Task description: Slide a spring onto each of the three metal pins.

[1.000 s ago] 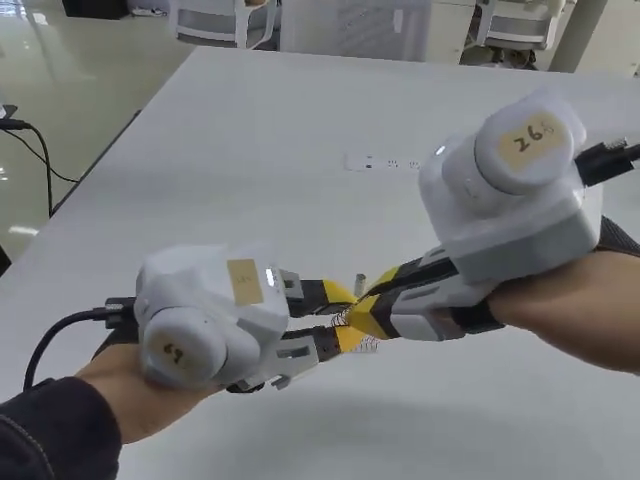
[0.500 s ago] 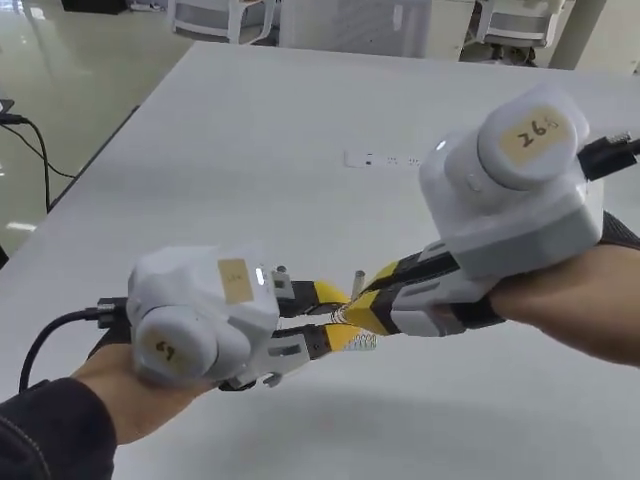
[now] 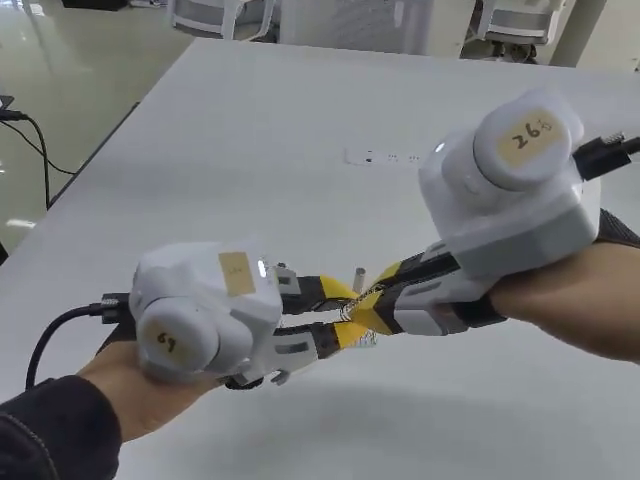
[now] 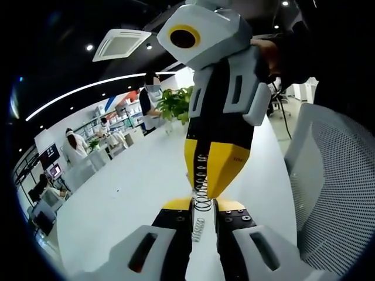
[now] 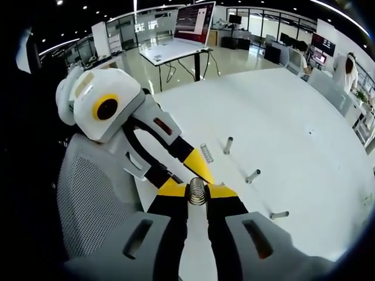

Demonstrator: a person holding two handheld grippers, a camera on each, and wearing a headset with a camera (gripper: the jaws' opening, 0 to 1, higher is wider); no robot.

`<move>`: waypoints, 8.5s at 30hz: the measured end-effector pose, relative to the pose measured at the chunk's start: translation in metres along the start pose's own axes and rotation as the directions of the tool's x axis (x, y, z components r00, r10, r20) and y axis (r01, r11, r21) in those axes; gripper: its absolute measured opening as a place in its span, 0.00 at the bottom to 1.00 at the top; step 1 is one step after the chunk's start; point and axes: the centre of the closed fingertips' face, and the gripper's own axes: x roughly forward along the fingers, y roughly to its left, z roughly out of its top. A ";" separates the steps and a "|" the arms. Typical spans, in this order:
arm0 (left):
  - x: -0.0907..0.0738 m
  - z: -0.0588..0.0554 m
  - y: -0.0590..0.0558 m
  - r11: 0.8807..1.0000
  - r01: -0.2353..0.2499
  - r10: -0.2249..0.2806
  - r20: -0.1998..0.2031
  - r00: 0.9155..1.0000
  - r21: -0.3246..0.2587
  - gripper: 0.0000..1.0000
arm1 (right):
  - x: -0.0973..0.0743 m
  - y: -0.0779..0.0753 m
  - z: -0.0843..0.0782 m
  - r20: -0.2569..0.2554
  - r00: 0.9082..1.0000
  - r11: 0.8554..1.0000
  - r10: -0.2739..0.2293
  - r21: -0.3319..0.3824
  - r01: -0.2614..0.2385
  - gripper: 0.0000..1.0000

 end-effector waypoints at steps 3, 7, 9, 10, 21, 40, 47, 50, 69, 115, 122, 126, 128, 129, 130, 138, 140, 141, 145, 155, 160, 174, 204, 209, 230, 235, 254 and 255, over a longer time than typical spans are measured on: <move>0.000 -0.005 -0.003 0.998 0.015 -0.014 0.004 1.000 -0.069 0.13 | -0.001 -0.002 -0.001 -0.008 1.000 1.000 -0.002 0.001 0.002 0.13; -0.001 -0.010 -0.003 0.993 0.019 -0.018 0.009 1.000 -0.113 0.17 | -0.002 -0.006 -0.005 -0.023 1.000 1.000 -0.007 -0.001 0.007 0.13; -0.002 -0.012 -0.003 0.992 0.021 -0.020 0.011 1.000 -0.127 0.19 | -0.003 -0.008 -0.007 -0.031 0.999 1.000 -0.011 -0.002 0.011 0.13; -0.002 -0.013 -0.004 0.991 0.023 -0.021 0.015 1.000 -0.135 0.19 | -0.004 -0.009 -0.009 -0.036 0.999 1.000 -0.013 -0.003 0.013 0.13; -0.009 -0.025 -0.008 0.973 0.039 -0.033 0.030 0.999 -0.226 0.34 | -0.017 -0.034 -0.027 -0.082 0.995 0.999 -0.055 -0.004 0.055 0.13; -0.027 -0.058 0.002 0.965 -0.040 0.032 -0.035 0.999 -0.258 0.51 | -0.037 -0.082 -0.045 -0.124 0.984 0.991 -0.132 0.017 0.135 0.13; -0.038 -0.068 0.009 0.960 -0.082 0.069 -0.059 0.996 -0.269 0.53 | -0.038 -0.102 -0.053 -0.161 0.974 0.987 -0.157 0.011 0.161 0.13; -0.041 -0.071 0.012 0.956 -0.096 0.081 -0.065 0.995 -0.277 0.54 | -0.038 -0.110 -0.057 -0.182 0.969 0.986 -0.165 0.003 0.169 0.13; -0.050 -0.076 0.017 0.949 -0.134 0.115 -0.084 0.990 -0.286 0.53 | -0.009 -0.153 -0.091 -0.331 0.938 0.990 -0.103 0.058 0.129 0.13; -0.052 -0.080 0.021 0.942 -0.143 0.120 -0.093 0.988 -0.305 0.51 | 0.036 -0.163 -0.129 -0.452 0.891 0.991 -0.033 0.104 0.089 0.13; -0.051 -0.080 0.022 0.941 -0.142 0.119 -0.092 0.989 -0.307 0.51 | 0.045 -0.159 -0.133 -0.461 0.887 0.990 -0.030 0.107 0.089 0.13; -0.051 -0.080 0.022 0.941 -0.141 0.118 -0.093 0.989 -0.308 0.51 | 0.050 -0.154 -0.130 -0.462 0.886 0.991 -0.023 0.104 0.080 0.13; -0.051 -0.080 0.022 0.941 -0.141 0.118 -0.092 0.989 -0.308 0.51 | 0.052 -0.152 -0.127 -0.461 0.887 0.992 -0.021 0.101 0.076 0.13; -0.051 -0.080 0.022 0.941 -0.142 0.119 -0.092 0.989 -0.308 0.51 | 0.054 -0.151 -0.126 -0.461 0.887 0.993 -0.022 0.096 0.074 0.13; -0.051 -0.080 0.022 0.941 -0.142 0.119 -0.092 0.989 -0.308 0.51 | 0.055 -0.151 -0.125 -0.461 0.887 0.993 -0.023 0.094 0.074 0.13; -0.054 -0.080 0.024 0.940 -0.148 0.126 -0.091 0.988 -0.308 0.51 | 0.061 -0.148 -0.121 -0.470 0.882 0.995 -0.026 0.071 0.067 0.13; -0.055 -0.080 0.024 0.940 -0.150 0.128 -0.092 0.988 -0.307 0.51 | 0.062 -0.147 -0.120 -0.469 0.883 0.995 -0.025 0.070 0.065 0.13; -0.055 -0.080 0.024 0.940 -0.149 0.127 -0.091 0.988 -0.307 0.51 | 0.062 -0.147 -0.119 -0.468 0.883 0.996 -0.026 0.068 0.065 0.13; -0.055 -0.080 0.024 0.939 -0.150 0.129 -0.090 0.988 -0.308 0.51 | 0.063 -0.147 -0.119 -0.469 0.883 0.996 -0.024 0.062 0.060 0.13; -0.056 -0.079 0.025 0.939 -0.152 0.130 -0.090 0.987 -0.308 0.51 | 0.066 -0.144 -0.119 -0.474 0.880 0.999 -0.020 0.023 0.035 0.20; -0.057 -0.079 0.025 0.939 -0.154 0.132 -0.090 0.987 -0.307 0.51 | 0.066 -0.145 -0.120 -0.470 0.882 0.999 -0.025 0.008 0.032 0.24; -0.055 -0.078 0.024 0.940 -0.151 0.130 -0.087 0.988 -0.305 0.51 | 0.062 -0.143 -0.109 -0.440 0.897 0.999 -0.036 -0.052 0.015 0.28; -0.056 -0.078 0.022 0.940 -0.152 0.132 -0.086 0.988 -0.304 0.50 | 0.075 -0.077 -0.075 -0.402 0.911 0.958 0.094 -0.212 -0.193 0.27; -0.056 -0.078 0.022 0.940 -0.152 0.132 -0.087 0.987 -0.304 0.50 | 0.085 -0.071 -0.078 -0.411 0.905 0.949 0.106 -0.229 -0.215 0.24; -0.056 -0.079 0.021 0.939 -0.153 0.132 -0.089 0.987 -0.309 0.50 | 0.110 -0.070 -0.097 -0.462 0.883 0.922 0.080 -0.303 -0.242 0.18; -0.056 -0.078 0.021 0.939 -0.152 0.131 -0.088 0.988 -0.309 0.49 | 0.111 -0.069 -0.096 -0.462 0.883 0.915 0.079 -0.318 -0.248 0.16; -0.037 -0.069 0.010 0.954 -0.077 0.058 -0.073 0.996 -0.290 0.47 | 0.079 -0.047 -0.075 -0.450 0.887 0.903 0.104 -0.332 -0.274 0.13; -0.035 -0.068 0.009 0.955 -0.069 0.050 -0.072 0.996 -0.287 0.47 | 0.075 -0.043 -0.073 -0.447 0.887 0.900 0.114 -0.331 -0.283 0.13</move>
